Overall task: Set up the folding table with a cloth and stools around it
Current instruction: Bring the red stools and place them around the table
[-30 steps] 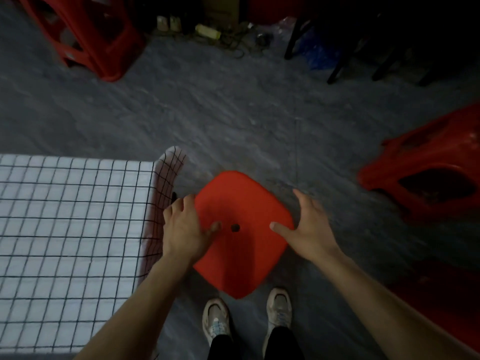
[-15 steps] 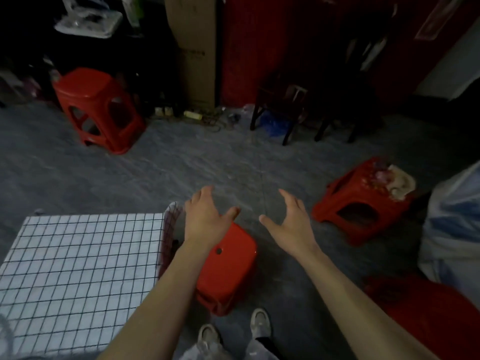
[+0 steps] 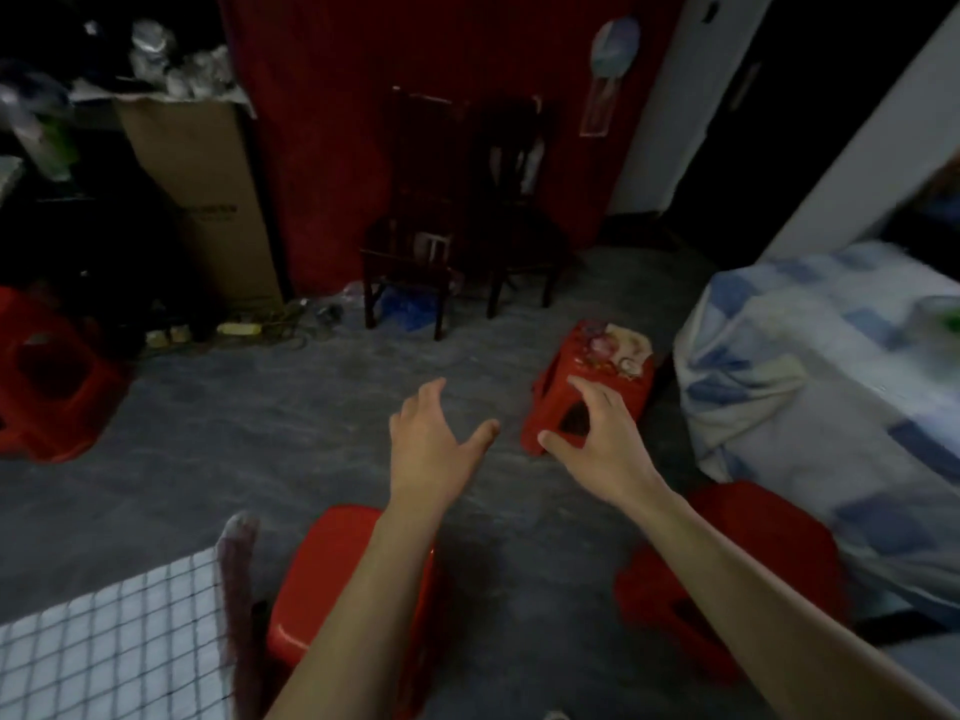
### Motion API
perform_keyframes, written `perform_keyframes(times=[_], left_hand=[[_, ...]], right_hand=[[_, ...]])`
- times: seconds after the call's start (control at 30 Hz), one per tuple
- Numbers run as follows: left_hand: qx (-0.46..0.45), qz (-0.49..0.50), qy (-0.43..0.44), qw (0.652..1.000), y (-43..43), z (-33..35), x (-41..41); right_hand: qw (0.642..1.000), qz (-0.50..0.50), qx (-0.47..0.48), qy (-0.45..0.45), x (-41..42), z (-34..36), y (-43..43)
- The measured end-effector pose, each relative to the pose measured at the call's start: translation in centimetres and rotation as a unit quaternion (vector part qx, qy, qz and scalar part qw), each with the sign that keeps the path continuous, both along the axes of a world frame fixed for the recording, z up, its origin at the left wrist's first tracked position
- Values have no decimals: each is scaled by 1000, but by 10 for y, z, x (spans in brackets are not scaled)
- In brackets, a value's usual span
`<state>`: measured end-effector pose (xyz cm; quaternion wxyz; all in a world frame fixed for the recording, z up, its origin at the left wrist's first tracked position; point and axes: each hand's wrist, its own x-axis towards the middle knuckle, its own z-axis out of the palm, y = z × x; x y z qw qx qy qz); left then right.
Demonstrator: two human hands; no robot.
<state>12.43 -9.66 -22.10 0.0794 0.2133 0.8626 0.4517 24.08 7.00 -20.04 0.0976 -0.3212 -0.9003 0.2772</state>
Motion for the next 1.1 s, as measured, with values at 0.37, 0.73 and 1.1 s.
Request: perform_keyframes(times=[0.37,0.73,1.1], left_hand=[[-87,-103,22,991,134,11,97],[-91,-261,17,961,342,18,261],[-134,-366,16,921,501,-25,278]], right_hand=[[988,-124,-68,62,135,-12,116],[961,-255,-73,77,324,-23,278],[923,-367,-92,65,377,-57,380]])
